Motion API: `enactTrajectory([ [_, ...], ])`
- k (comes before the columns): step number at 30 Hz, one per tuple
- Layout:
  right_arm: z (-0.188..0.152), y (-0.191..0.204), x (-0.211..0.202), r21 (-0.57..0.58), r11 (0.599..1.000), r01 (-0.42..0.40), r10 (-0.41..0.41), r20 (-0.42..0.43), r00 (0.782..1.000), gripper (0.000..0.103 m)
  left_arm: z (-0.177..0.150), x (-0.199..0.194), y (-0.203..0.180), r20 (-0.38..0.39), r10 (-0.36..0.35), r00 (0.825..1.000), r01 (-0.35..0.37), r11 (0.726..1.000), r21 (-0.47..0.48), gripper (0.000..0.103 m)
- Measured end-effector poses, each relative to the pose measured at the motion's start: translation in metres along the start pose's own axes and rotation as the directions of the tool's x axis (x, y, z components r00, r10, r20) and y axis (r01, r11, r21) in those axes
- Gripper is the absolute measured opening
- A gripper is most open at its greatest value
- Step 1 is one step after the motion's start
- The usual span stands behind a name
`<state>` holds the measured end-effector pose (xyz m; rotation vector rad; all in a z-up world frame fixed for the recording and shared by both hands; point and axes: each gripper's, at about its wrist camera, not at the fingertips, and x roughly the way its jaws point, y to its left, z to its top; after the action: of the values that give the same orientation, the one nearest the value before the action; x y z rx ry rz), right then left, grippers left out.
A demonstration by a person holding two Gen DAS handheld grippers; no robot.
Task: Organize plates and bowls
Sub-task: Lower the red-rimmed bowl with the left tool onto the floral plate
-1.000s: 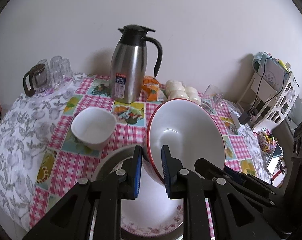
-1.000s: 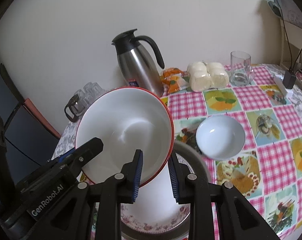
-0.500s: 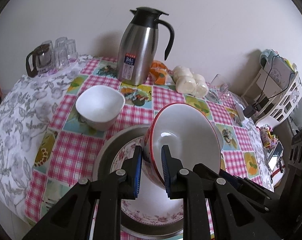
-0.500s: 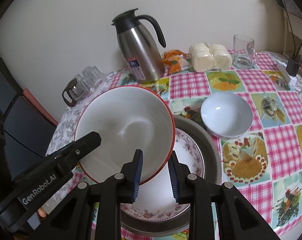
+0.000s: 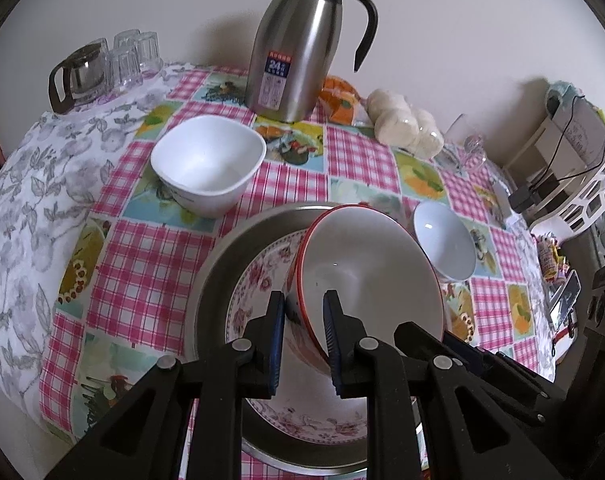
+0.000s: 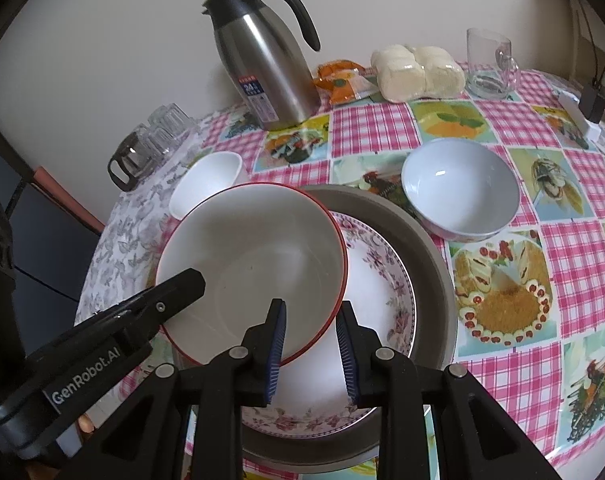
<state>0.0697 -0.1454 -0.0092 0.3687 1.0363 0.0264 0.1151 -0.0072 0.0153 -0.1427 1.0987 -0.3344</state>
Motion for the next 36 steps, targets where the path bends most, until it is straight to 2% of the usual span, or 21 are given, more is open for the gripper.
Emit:
enactTrajectory([
  [11,0.0,-0.005,0.004,0.002,1.0,0.012,-0.012,-0.015,1.0,0.029,-0.001,0.011,-0.002,-0.042,0.007,0.999,-0.006,1.0,0.006,0.02],
  [36,0.001,-0.002,-0.004,-0.021,1.0,0.008,-0.008,0.005,1.0,0.029,-0.001,0.015,-0.003,-0.078,0.016,0.997,-0.016,1.0,0.003,0.02],
])
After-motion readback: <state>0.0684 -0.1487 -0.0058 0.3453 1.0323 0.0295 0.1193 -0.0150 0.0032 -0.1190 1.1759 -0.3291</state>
